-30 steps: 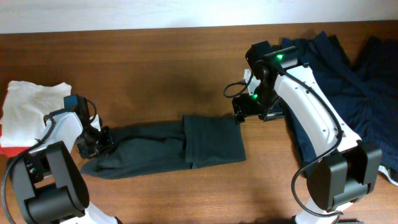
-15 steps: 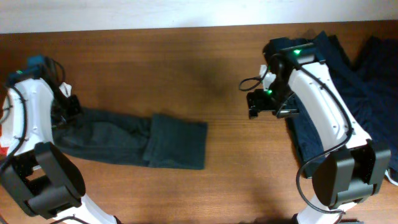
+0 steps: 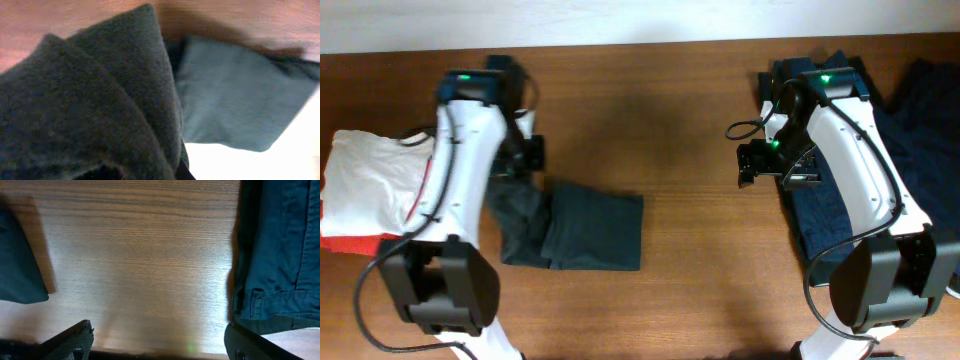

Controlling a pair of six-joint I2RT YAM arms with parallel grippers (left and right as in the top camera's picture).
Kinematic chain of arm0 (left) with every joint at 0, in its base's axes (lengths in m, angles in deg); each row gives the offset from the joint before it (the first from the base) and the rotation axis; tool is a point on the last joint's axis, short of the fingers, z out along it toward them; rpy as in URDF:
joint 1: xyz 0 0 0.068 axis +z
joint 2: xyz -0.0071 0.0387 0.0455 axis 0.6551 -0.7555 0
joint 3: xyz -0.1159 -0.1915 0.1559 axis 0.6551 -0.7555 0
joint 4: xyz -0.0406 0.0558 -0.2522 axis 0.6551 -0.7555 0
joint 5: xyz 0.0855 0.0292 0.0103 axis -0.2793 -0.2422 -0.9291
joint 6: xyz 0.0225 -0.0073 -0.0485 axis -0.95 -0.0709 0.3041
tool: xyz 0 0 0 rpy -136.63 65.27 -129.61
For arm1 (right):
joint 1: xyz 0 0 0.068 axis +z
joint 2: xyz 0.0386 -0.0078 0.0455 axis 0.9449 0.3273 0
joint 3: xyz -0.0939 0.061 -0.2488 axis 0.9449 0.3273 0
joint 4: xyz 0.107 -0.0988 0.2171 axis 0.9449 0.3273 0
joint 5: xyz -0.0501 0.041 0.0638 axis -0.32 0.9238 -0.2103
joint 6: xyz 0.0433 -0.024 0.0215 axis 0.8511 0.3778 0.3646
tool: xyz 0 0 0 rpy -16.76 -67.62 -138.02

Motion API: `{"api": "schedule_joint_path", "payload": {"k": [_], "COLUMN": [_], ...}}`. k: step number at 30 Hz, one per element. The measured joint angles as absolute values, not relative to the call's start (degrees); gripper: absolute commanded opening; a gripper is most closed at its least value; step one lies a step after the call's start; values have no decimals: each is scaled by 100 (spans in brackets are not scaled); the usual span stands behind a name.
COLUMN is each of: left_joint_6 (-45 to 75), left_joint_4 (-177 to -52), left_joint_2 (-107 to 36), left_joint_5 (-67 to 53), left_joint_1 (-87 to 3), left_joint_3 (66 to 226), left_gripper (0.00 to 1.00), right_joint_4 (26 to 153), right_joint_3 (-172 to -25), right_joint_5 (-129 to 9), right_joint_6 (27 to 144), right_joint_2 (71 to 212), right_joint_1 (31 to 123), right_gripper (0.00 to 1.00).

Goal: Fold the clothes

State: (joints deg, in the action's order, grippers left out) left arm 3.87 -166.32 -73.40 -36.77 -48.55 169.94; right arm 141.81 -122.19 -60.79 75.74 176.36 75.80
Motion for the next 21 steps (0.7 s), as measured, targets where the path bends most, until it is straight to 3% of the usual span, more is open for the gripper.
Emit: {"api": "schedule_joint_path", "payload": {"k": [7, 10, 12, 15, 21], "left_joint_6": [645, 691, 715, 741, 783], "left_joint_4": [-16545, -16545, -16545, -16543, -16532], "left_joint_2": [-7340, -7340, -7340, -7340, -7340], "left_joint_5": [-3671, -3682, -3686, -3684, -3253], "left_joint_1": [-5886, -6044, -6105, -6181, -6542], "left_joint_3": [16994, 16994, 16994, 16994, 16994], "left_gripper": [5, 12, 26, 38, 43], "right_joint_4": [14183, 14183, 14183, 14183, 14181], "right_joint_3": [-12219, -12219, -12219, -12219, -12219], "right_joint_5": [-6079, -6079, -6079, -6079, -6079], "right_joint_6": [7550, 7547, 7545, 7545, 7528], "right_joint_2": [17636, 17636, 17636, 17636, 17636], "right_joint_1": [7580, 7580, 7580, 7580, 7580], "right_gripper": [87, 87, 87, 87, 92]}}
